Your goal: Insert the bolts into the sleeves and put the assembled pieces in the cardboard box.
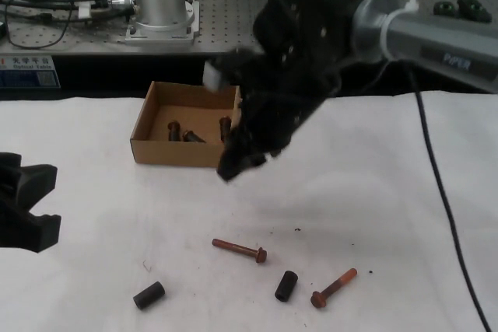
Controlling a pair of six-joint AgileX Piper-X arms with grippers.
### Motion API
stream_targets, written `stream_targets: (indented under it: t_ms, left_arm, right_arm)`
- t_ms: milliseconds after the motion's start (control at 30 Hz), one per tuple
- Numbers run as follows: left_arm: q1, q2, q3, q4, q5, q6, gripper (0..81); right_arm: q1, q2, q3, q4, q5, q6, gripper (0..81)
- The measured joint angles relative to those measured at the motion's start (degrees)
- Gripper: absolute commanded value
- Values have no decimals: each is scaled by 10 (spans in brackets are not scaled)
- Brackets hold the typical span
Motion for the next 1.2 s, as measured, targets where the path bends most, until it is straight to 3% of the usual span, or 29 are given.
stream_targets:
  t_ms: [333, 1200]
  left_arm:
    - [0, 0, 0, 0, 26, 22, 277]
    - [0, -10, 0, 1, 27, 24, 277]
  right_arm:
    - [51, 0, 57, 1, 54, -44, 286]
    - [51, 0, 105, -53, 107, -88, 286]
